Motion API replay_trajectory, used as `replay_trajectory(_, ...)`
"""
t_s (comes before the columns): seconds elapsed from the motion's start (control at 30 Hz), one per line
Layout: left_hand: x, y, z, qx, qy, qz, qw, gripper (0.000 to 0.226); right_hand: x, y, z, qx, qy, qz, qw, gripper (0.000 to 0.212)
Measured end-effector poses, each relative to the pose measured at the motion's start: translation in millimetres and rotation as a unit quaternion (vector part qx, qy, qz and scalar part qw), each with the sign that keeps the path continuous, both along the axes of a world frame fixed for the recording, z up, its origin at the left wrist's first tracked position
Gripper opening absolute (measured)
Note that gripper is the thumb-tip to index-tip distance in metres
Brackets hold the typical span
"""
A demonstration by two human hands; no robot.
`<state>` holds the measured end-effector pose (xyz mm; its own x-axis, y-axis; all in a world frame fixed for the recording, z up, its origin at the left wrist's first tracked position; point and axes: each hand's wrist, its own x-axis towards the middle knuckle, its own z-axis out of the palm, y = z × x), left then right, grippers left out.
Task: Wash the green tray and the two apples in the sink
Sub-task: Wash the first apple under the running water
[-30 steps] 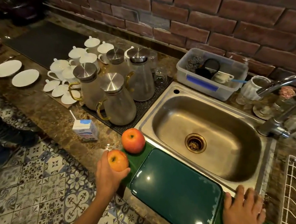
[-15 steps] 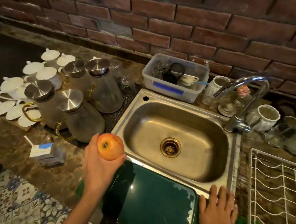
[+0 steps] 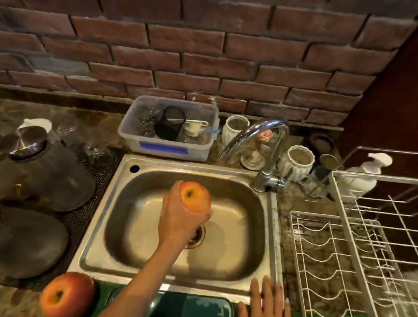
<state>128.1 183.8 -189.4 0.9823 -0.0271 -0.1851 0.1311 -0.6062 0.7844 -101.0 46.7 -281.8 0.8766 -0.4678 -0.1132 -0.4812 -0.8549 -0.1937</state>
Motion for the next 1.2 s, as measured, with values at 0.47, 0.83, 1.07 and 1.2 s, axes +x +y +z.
replay_trajectory(0.47,30,-25,-18,0.065,0.032,-0.041,0.997,0.108,152,-49,66,0.359,-0.244,-0.269,0.860,0.055)
replay_trajectory(0.83,31,-26,-17,0.059,0.049,-0.037,0.996,0.109,273,-164,64,0.417,-0.225,-0.406,0.781,0.067)
replay_trajectory(1.07,30,-26,-17,0.039,0.057,-0.035,0.997,0.109,279,-174,53,0.365,-0.205,-0.396,0.817,0.057)
replay_trajectory(1.2,29,-23,-17,0.008,0.066,-0.025,0.997,0.107,278,-178,53,0.387,-0.210,-0.407,0.800,0.056)
